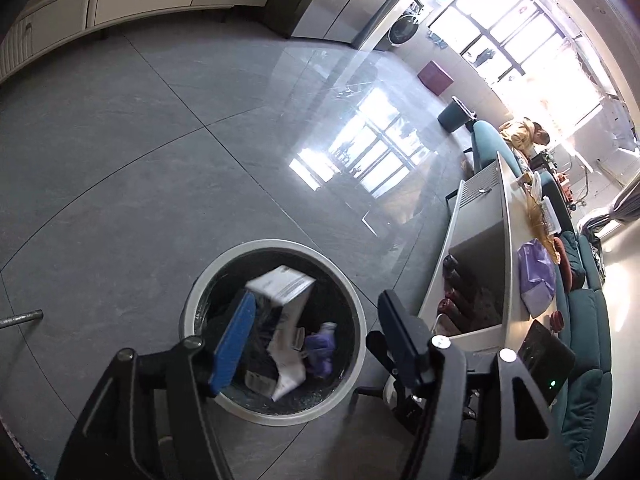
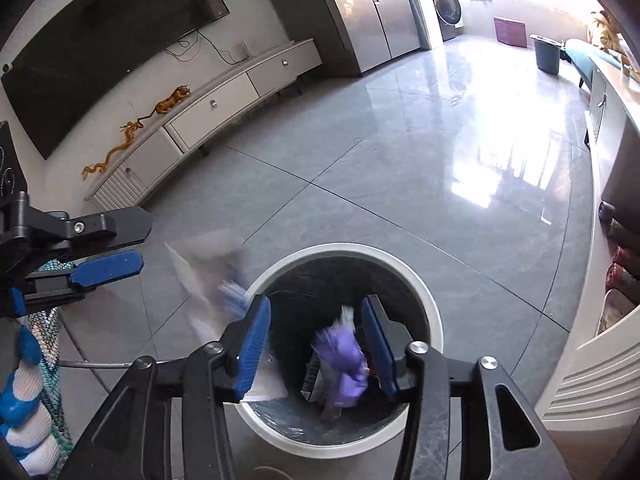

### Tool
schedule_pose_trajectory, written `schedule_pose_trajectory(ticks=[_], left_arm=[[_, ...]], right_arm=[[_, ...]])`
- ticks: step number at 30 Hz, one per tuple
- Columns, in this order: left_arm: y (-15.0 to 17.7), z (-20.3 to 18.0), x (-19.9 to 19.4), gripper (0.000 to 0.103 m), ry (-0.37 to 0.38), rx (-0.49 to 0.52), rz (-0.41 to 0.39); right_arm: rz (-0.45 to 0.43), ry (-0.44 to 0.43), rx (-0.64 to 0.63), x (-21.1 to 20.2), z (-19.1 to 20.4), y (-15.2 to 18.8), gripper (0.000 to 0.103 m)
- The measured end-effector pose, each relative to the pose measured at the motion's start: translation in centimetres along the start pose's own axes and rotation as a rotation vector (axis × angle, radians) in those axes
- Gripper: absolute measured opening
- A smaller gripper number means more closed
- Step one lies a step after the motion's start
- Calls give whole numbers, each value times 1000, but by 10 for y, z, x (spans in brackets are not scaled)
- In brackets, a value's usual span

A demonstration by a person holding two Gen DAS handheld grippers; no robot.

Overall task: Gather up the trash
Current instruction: 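Move both open tools back over the blanket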

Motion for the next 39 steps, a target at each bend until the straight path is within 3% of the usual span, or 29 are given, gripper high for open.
schedule_pose_trajectory(ticks=[7,14,19,27,35,39], left_arm=[[4,-4,-42,62,-12,61,-62],[-3,11,-141,62,-97,101,-270],[1,28,-218,62,-179,101,-446],[38,51,-331,62,-316,115,-677],[80,97,-438,63,-453,72,-868],[101,122,-470,72,-496,35,-912]], right_arm=[[-20,15,24,-14,1,-3,50],[-114,9,6,-62,24,-24,57],[-205,-10,-41,-109,64,-43,67],[-323,-44,-148,-172,144,-55,96],[-415,-103,-230,-210,218,-52,103],[-439,-133,-236,-222,247,-50,103]])
Point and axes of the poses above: each gripper's, at about its wrist camera, not at the fingertips, and x roughly the way its jaws point, z to its left, y to its underside, the point moved 7 cm from there along x, roughly the way its jaws point, and after that the axes turned 9 degrees about -x, right-handed, at the moved point
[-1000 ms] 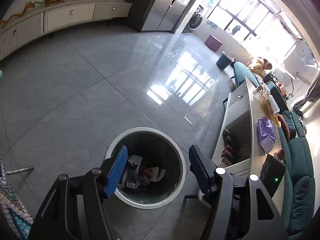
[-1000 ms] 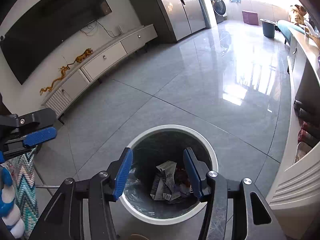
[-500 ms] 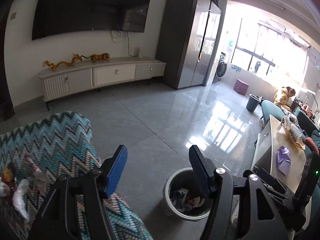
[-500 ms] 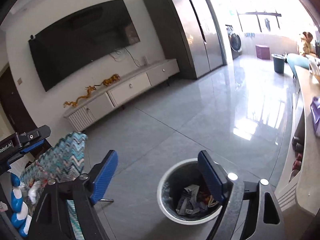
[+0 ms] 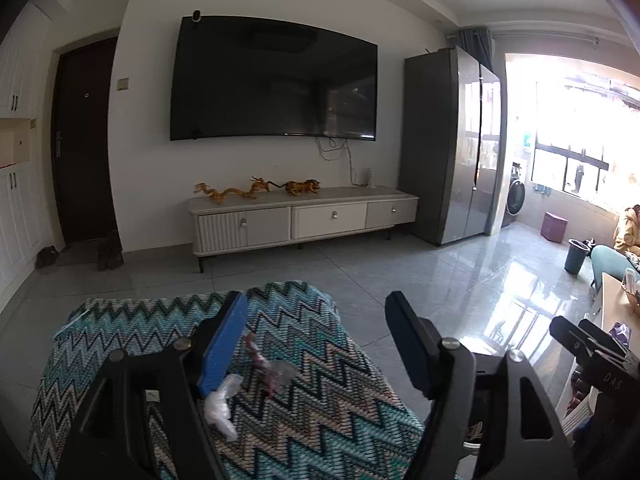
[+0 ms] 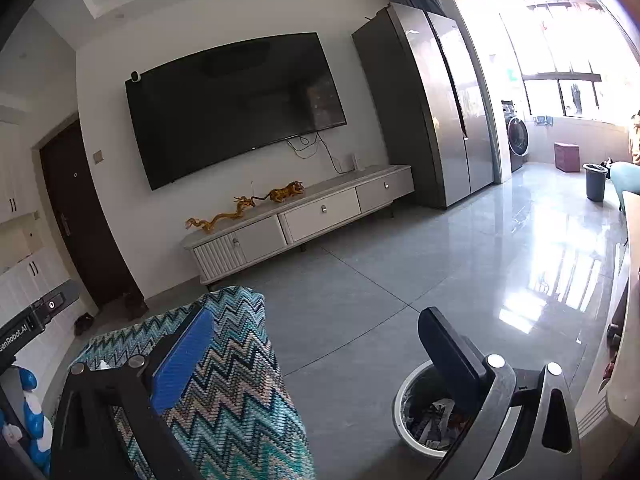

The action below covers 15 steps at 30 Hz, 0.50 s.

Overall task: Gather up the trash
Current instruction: 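Move both open tools back over the blanket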

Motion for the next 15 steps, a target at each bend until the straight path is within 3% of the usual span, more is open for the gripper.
schedule_pose_trajectory(ticks=[15], left_arm=[[9,113,-43,74,-100,-122,-27]], right_arm=[[-54,-92,-100,-12,102,-13,103]])
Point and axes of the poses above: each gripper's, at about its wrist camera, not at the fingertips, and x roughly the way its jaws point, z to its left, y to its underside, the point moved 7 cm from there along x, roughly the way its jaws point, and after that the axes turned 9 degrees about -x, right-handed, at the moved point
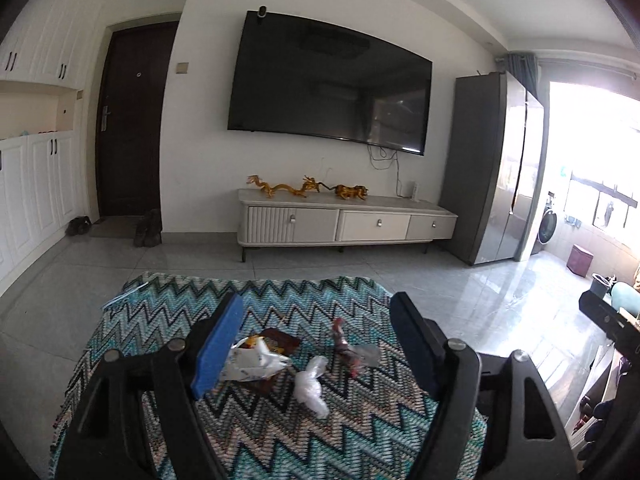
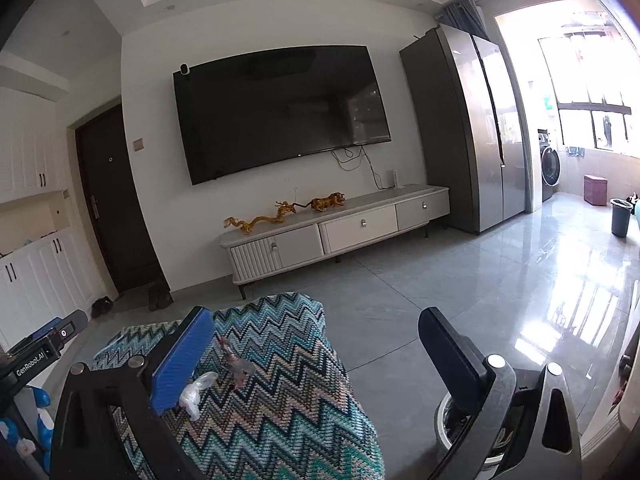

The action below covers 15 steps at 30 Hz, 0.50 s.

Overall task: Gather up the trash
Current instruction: 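Move both open tools back over the blanket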

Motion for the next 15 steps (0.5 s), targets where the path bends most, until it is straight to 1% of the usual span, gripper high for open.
schedule_pose_trajectory(ticks=[7,10,15], left_arm=[[4,53,1,75,-42,-57,11],[4,78,2,75,-55,-68,20],[2,129,6,75,-127,-46,21]], right_arm=[[15,-49,-31,9,40,4,103],[37,-94,-47,15,55,8,103],[94,-156,-94,29,77,17,103]])
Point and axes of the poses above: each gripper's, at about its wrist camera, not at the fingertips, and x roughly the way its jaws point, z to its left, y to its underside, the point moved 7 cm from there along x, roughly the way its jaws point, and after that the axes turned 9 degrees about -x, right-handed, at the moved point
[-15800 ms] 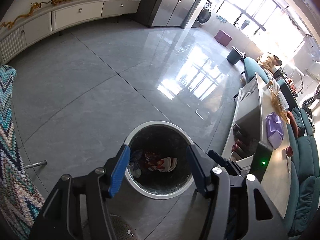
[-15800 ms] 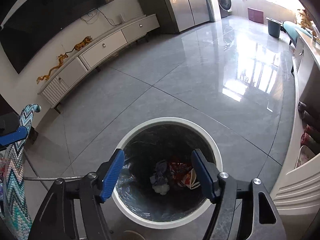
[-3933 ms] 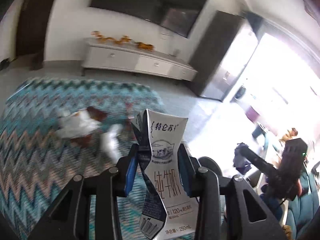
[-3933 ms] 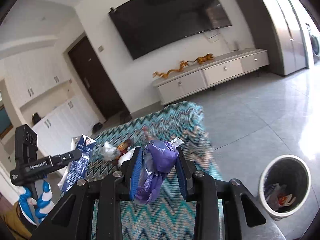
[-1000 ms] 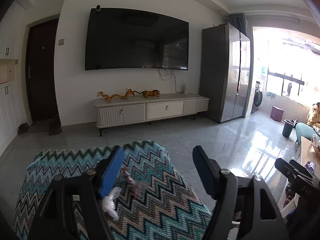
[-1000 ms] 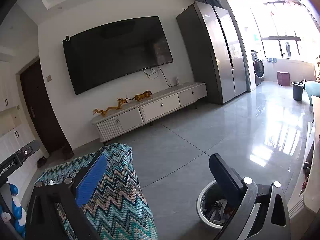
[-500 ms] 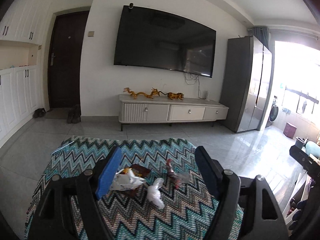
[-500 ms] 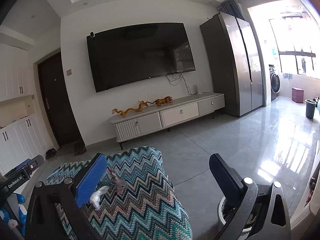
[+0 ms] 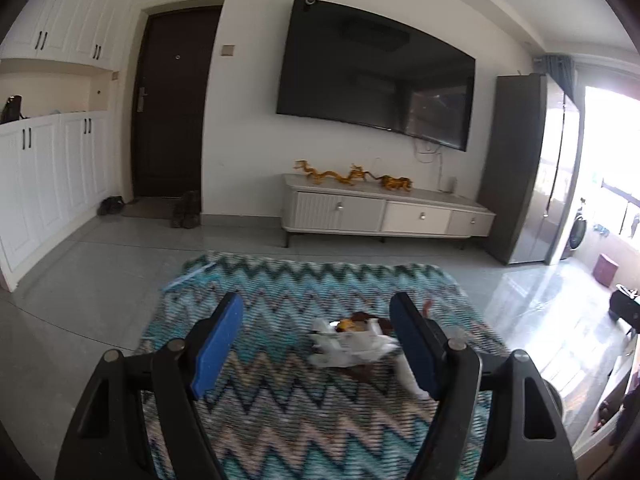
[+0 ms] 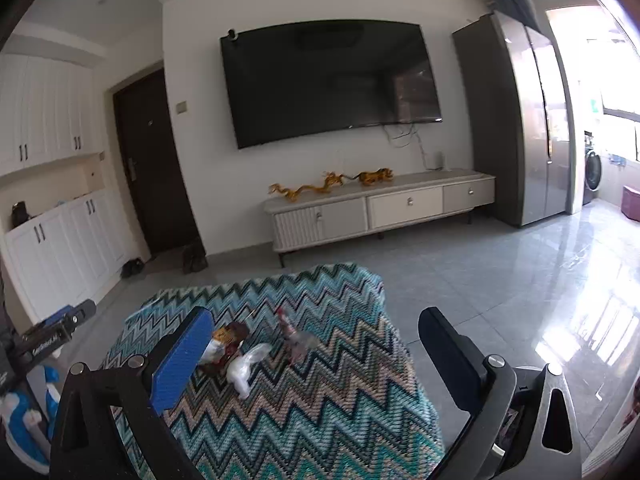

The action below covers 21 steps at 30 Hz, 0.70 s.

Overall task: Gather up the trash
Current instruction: 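Move both open tools back over the blanket, then grasp the clear plastic bag with the right tool while the left tool grasps the white printed bag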

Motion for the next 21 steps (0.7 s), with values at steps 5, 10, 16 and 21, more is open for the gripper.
schedule_pose_trajectory(ticks=[5,10,16,21], left_arm=[[8,38,12,75,-27,-12,36],[27,43,35,75,19,-7,114],[47,10,66,75,135,73,193],[61,-23,100,76,204,131,253]], right_arm=[[67,-76,-28,23,23,15,103],[133,-160,-56,49,44,29,103],[229,-243,-70,86,60,53,103],[310,-297,-89,122,72,76,103]])
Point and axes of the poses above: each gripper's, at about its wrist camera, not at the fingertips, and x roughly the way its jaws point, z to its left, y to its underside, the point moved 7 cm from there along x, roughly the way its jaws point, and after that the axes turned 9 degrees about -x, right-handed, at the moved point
